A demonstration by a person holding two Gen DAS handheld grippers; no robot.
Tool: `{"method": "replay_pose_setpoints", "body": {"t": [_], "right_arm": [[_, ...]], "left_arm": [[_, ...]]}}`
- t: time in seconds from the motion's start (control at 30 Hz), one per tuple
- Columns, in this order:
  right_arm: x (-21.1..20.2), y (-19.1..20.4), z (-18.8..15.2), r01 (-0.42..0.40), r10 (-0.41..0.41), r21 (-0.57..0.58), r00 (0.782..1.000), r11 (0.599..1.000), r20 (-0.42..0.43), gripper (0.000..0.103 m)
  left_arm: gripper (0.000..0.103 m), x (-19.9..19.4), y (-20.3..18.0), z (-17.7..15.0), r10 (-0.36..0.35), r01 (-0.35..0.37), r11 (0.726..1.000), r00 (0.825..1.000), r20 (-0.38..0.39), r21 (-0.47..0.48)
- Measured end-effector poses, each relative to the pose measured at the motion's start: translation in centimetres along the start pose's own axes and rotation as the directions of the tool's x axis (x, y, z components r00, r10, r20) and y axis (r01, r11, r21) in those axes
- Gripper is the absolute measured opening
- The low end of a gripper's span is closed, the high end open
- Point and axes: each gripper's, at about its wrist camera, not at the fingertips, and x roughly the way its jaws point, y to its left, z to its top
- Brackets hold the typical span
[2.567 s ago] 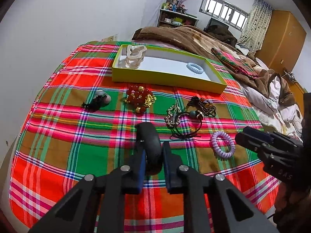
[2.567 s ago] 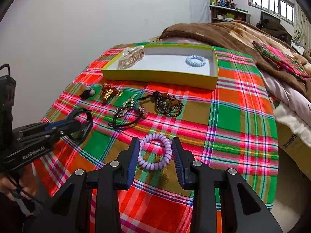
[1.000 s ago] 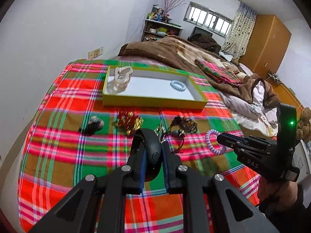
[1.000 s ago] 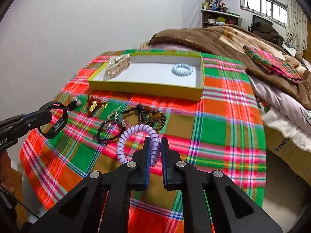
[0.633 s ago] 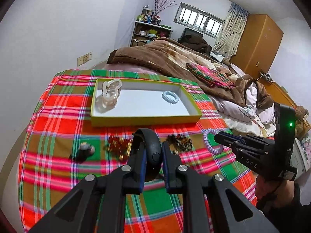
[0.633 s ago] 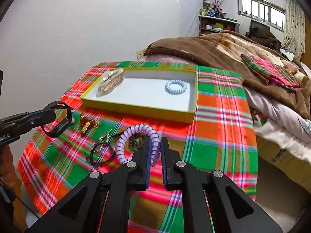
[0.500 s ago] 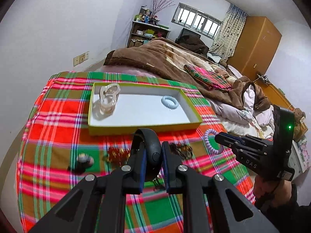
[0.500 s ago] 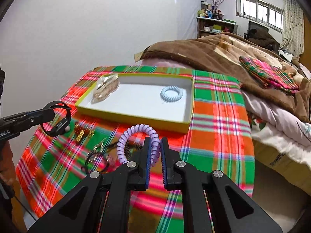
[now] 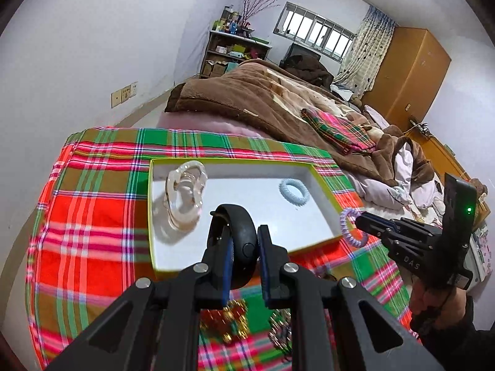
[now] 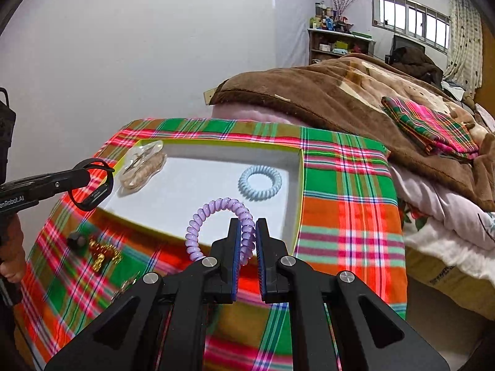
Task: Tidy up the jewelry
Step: 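Carry the watch band and lavender hair tie into the box and release both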
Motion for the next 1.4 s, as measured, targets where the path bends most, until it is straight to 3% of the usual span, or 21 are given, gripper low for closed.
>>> {"method": "replay_pose_setpoints", "body": {"t": [0.43, 1.1, 1.2, 1.27, 1.4], "right_arm": [[3.4, -0.5, 0.1, 0.021, -0.02, 0.007, 0.998, 1.0, -0.051, 0.01], [5.9, -0.9, -0.1, 0.061, -0.061, -0.007, 0.988, 0.998, -0.139, 0.01], [5.9, -0.8, -0.1, 0.056, -0.058, -0.016, 0.989, 0.998, -0.139, 0.015], [5.7, -0.6, -0.1, 0.047, -0.049, -0.018, 0.99, 0.999, -0.134, 0.025], [4.9, -0.1, -0.1, 0.046, -0.049, -0.026, 0.993, 0.999, -0.112, 0.035]], "left_arm": [[0.016, 4.0, 1.5, 0.4, -0.002, 0.003, 1.0, 0.997, -0.071, 0.009], [0.016, 3.5, 3.0, -0.9, 0.126, -0.124, 0.992, 0.989, -0.081, 0.021], [0.016, 3.4, 3.1, -0.9, 0.145, -0.144, 0.989, 0.987, -0.072, 0.018], [0.018, 3.2, 3.0, -0.8, 0.15, -0.149, 0.989, 0.987, -0.066, 0.022], [0.029, 2.3, 2.8, -0.8, 0.152, -0.151, 0.988, 0.987, -0.046, 0.019]]}}
